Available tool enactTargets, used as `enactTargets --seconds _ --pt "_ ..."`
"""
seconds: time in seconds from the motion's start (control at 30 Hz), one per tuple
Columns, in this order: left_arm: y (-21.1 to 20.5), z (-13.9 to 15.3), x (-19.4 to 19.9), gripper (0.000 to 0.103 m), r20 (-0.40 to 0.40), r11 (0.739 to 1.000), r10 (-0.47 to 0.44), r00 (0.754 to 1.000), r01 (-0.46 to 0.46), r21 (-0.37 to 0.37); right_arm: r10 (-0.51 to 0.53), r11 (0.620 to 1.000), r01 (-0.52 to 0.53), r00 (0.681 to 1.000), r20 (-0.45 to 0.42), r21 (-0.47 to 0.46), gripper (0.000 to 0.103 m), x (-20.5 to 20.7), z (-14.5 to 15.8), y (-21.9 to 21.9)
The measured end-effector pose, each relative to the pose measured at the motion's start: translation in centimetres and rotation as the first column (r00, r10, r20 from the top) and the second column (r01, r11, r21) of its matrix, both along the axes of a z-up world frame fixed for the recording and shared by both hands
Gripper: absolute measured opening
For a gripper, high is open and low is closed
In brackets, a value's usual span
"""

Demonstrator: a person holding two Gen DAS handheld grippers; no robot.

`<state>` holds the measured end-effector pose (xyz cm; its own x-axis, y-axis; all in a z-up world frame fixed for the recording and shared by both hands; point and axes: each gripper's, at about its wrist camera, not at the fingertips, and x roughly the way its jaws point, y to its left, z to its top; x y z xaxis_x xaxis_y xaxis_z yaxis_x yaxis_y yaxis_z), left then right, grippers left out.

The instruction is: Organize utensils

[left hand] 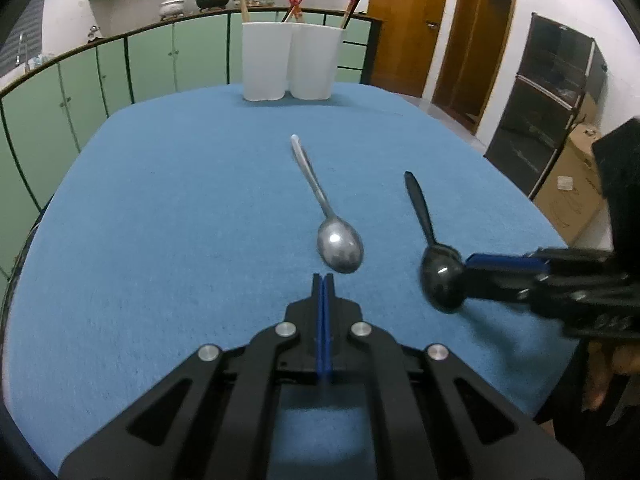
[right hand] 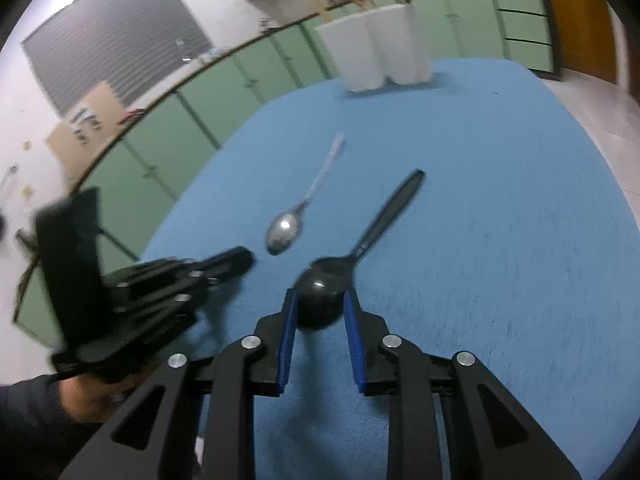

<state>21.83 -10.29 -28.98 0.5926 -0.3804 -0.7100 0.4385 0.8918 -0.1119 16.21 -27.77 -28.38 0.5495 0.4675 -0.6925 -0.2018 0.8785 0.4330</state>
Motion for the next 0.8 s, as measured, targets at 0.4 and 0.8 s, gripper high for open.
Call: enactTargets --seconds 0.4,0.8 --pt "2.0 1.6 -0.1 0.062 0.074 1.0 0.008 0.997 -0.006 -0.027 -0.048 0.994 0.05 0.998 -0.029 0.099 0.021 1.5 -0.9 0.5" --pt "-2.5 0.6 1.9 0.052 0.006 0.999 -0.044 0.999 0.044 0.014 -0.071 0.99 0.064 0.996 0.046 0.126 0.004 -0.2 2.0 -3.7"
